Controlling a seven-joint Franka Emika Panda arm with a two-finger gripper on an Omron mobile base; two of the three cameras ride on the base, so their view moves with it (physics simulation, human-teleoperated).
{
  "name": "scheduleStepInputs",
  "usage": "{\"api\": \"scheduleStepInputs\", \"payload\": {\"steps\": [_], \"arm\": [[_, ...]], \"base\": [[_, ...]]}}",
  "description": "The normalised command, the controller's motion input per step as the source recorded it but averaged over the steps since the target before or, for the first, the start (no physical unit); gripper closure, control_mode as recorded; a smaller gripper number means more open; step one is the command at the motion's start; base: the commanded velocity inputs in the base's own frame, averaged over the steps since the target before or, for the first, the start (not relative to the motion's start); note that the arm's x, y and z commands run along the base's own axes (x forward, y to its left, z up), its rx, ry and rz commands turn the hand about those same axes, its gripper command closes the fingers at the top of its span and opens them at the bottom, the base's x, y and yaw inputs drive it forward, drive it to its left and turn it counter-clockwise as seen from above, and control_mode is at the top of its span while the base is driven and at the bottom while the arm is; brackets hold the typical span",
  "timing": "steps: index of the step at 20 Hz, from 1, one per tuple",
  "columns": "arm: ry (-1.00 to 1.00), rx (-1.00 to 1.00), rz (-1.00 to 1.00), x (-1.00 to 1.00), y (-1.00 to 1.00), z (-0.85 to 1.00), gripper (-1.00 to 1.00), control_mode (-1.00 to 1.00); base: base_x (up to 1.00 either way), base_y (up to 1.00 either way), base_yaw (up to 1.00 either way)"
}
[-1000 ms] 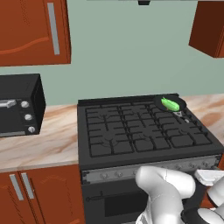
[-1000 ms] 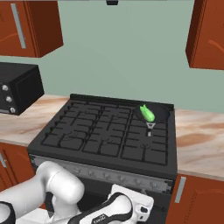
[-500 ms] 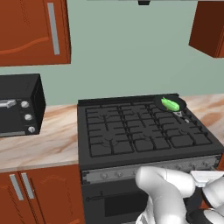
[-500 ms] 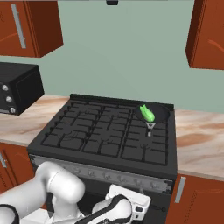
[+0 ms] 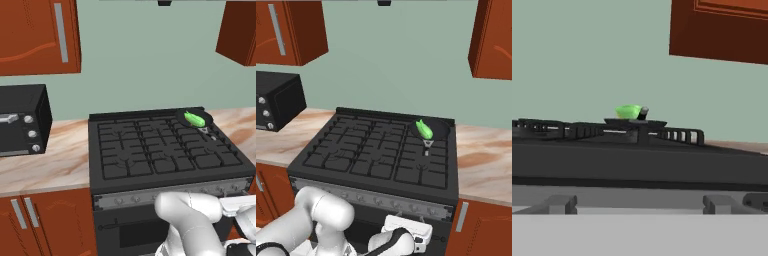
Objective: Put the mushroom and corn in the pan. Then turn on the rear right burner and set the heat to medium.
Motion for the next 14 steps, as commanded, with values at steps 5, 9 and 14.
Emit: {"api": "scheduleStepInputs", "payload": {"steps": [5, 9, 14], "arm": [[0.0, -0.1, 0.04, 0.0, 0.0, 0.0, -1.0, -1.0], [0.01, -0.08, 0.05, 0.04, 0.23, -0.16, -1.0, -1.0], [0.01, -0.02, 0.02, 0.07, 0.07, -0.17, -1.0, -1.0]], "base": [[0.0, 0.0, 0.0], [0.0, 0.0, 0.0], [0.0, 0.0, 0.0]]}}
